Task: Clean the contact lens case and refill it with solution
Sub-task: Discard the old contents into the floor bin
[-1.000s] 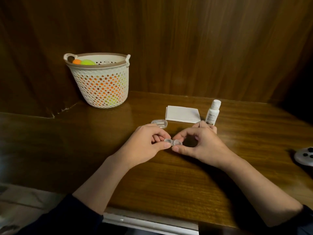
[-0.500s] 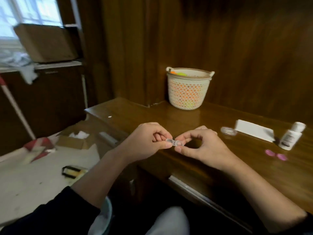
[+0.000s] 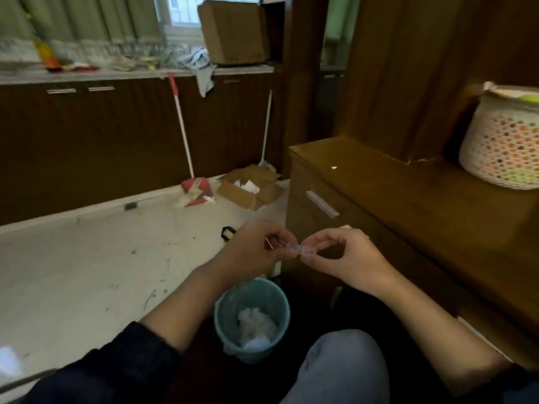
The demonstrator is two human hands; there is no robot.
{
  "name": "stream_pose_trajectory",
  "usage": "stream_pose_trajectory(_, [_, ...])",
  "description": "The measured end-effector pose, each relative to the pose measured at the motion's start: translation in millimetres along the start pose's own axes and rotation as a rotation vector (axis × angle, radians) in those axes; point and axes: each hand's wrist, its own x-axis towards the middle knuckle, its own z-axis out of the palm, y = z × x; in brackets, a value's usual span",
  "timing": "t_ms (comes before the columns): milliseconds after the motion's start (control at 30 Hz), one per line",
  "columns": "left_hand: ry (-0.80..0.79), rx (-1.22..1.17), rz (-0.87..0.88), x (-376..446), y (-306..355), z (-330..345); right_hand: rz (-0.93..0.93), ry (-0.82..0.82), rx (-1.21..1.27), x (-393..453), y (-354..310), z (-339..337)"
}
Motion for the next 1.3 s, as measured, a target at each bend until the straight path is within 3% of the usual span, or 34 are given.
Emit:
stream_pose_trajectory(233, [0.013,-0.007,-0.121,-5,-74,-7,0.093,-0.126,0.248,51,19,69])
stream_pose_trajectory(467, [0.016,-0.069,-0.193,3,-121,14,0.13,-0.213,0.274,82,60,101])
stream_pose_trajectory(600, [-0.002,-0.025,-0.29,4,-149,21,0.07,-0.143,-0.061,102,85,119])
stream_pose_trajectory(767, [0.029,0.121,-0.47,-4,-179,30,-0.178,-0.101,-0.539,126,85,137])
stream_pose_trajectory(1100, [-0.022,0.203,-0.632,-15,-195,44,-0.619,-0.3,-1.238,142,69,160])
stream_pose_trajectory(1300, [-0.005,0.192,-0.674,-21,-198,44,-0.799,-0.398,-1.438,147,66,170])
